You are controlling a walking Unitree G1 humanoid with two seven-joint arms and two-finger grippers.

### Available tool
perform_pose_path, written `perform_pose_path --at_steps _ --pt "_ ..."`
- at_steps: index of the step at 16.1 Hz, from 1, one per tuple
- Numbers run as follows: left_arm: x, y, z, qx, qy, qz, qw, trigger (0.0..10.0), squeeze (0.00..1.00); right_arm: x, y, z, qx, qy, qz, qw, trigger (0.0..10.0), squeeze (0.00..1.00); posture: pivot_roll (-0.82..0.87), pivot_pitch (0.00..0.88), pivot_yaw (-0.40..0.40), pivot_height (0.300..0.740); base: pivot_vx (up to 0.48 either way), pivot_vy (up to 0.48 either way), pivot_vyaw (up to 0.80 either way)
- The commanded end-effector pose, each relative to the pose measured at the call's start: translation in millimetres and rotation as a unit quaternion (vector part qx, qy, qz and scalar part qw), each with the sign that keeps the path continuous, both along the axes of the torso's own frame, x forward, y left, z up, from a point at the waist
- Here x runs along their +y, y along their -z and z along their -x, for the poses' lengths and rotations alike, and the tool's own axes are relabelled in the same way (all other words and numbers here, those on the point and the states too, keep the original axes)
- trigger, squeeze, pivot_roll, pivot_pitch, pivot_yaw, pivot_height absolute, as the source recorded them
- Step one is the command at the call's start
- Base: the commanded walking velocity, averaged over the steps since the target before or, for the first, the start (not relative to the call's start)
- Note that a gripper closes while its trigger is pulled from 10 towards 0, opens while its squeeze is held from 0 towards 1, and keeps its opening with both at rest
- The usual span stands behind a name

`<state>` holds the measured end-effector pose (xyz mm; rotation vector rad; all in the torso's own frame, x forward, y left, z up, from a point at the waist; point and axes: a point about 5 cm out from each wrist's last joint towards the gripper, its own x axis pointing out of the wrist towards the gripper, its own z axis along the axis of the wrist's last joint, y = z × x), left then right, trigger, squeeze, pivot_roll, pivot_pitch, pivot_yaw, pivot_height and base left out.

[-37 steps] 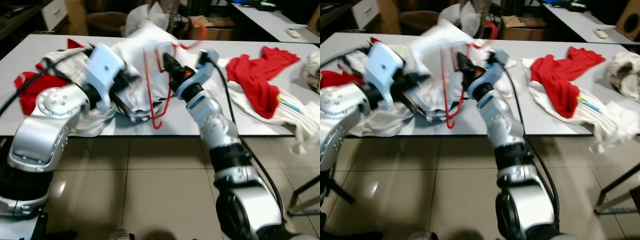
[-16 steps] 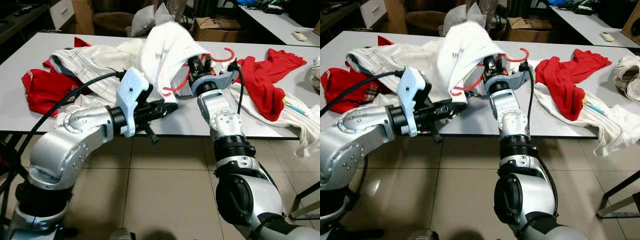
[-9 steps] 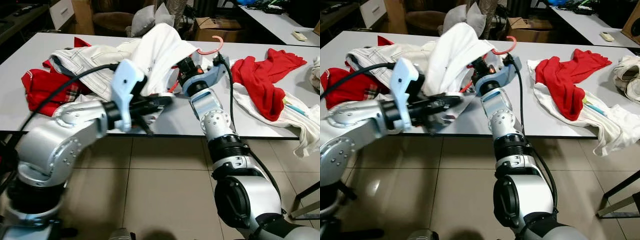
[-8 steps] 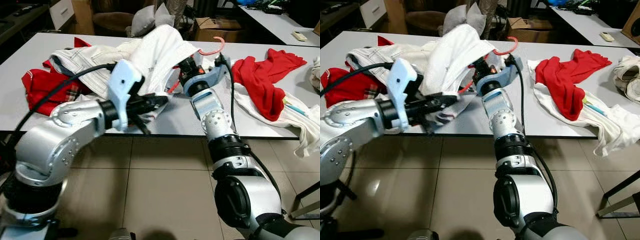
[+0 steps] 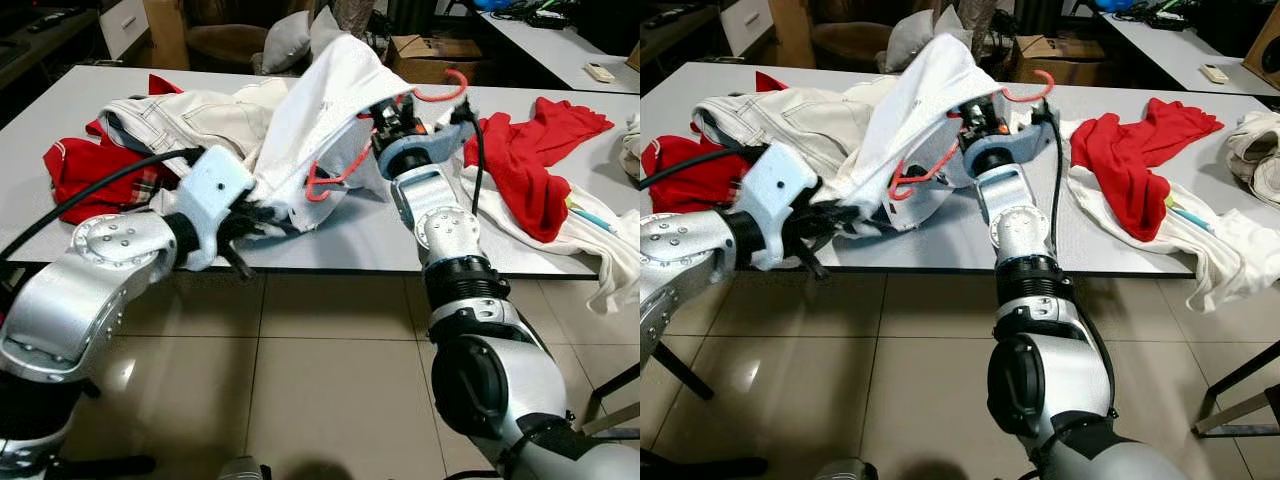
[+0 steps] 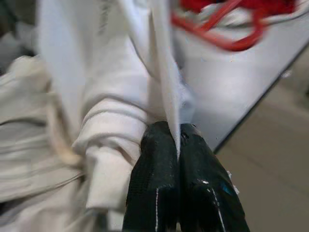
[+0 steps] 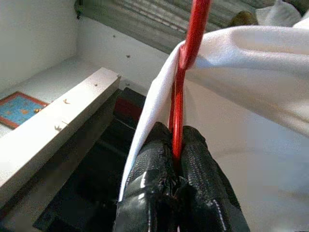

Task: Hang hanger

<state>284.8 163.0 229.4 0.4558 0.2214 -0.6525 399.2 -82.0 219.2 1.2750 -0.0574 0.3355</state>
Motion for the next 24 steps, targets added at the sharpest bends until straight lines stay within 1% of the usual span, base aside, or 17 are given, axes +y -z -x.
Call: perform_pose_path --at_steps 1,3,5,6,7,8,10,12,14,16,18,21,23,24 --pt "-1.1 -3.8 -2.4 -0.021 -0.003 -0.004 1.000 0.0 0.00 -6.4 -11.5 -2.4 -0.016 0.007 -0.011 1.000 10.0 0.00 0.08 0.000 -0.011 0.740 0.000 0.000 0.00" --pt "-5.4 -9.9 -2.8 -0.047 0.007 0.003 0.999 0.0 0.00 -2.9 -10.2 -2.1 -0.013 0.004 -0.008 1.000 10.0 0.00 0.08 0.000 -0.013 0.740 0.000 0.000 0.00" --pt "-9.4 -15.2 -2.6 -0.068 0.016 0.014 0.997 0.0 0.00 1.0 -8.5 -1.8 -0.012 0.007 0.006 1.000 10.0 0.00 0.08 0.000 -0.014 0.740 0.000 0.000 0.00" --pt "-14.1 -15.7 1.0 -0.067 0.041 0.016 0.997 0.0 0.00 3.7 -8.7 -1.9 -0.009 0.006 -0.005 1.000 10.0 0.00 0.08 0.000 -0.015 0.740 0.000 0.000 0.00" --pt "-15.3 -13.2 3.3 -0.058 0.051 0.010 0.997 0.0 0.00 5.3 -9.4 -2.0 -0.008 0.005 -0.011 1.000 10.0 0.00 0.08 0.000 -0.015 0.740 0.000 0.000 0.00" --pt "-17.8 -5.9 8.4 -0.036 0.071 0.000 0.997 0.0 0.00 8.4 -11.3 -2.7 -0.007 0.004 -0.020 1.000 10.0 0.00 0.08 0.000 -0.016 0.740 0.000 0.000 0.00" --pt "-22.4 -2.8 13.6 -0.020 0.094 0.004 0.995 0.0 0.00 9.4 -12.9 -4.0 -0.006 0.006 -0.025 1.000 10.0 0.00 0.08 0.000 -0.017 0.740 0.000 0.000 0.00" --pt "-28.0 -0.9 17.7 -0.008 0.114 0.012 0.993 0.0 0.00 11.6 -14.6 -5.3 -0.001 0.004 -0.043 0.999 10.0 0.00 0.09 0.000 -0.020 0.740 0.000 0.000 0.00" --pt "-31.8 -2.9 18.5 -0.010 0.124 0.022 0.992 0.0 0.00 15.0 -14.6 -5.5 -0.002 0.000 -0.035 0.999 10.0 0.00 0.09 0.000 -0.021 0.740 0.000 0.000 0.00" --pt "-38.3 -10.6 20.0 -0.016 0.138 0.048 0.989 0.0 0.00 20.5 -10.9 -5.6 0.000 -0.002 0.007 1.000 10.0 0.00 0.09 0.000 -0.021 0.740 0.000 0.000 0.00" --pt "-33.8 -11.1 19.2 -0.016 0.128 0.038 0.991 0.0 0.00 21.5 -10.0 -5.7 0.002 -0.003 0.000 1.000 10.0 0.00 0.09 0.000 -0.023 0.740 0.000 0.000 0.00" --pt "-25.6 -8.9 17.6 -0.015 0.105 0.022 0.994 0.0 0.00 17.3 -10.9 -7.2 0.000 0.002 -0.003 1.000 10.0 0.00 0.10 0.000 -0.027 0.740 0.000 0.000 0.00" --pt "-9.5 -7.8 10.2 -0.027 0.057 -0.006 0.998 0.0 0.00 10.2 -11.4 -9.0 -0.002 0.009 -0.004 1.000 10.0 0.00 0.10 0.000 -0.027 0.740 0.000 0.000 0.00" --pt "-7.8 -8.5 10.2 -0.026 0.056 -0.004 0.998 0.0 0.00 9.2 -10.8 -9.1 -0.002 0.010 -0.004 1.000 10.0 0.00 0.10 0.000 -0.025 0.740 0.000 0.000 0.00"
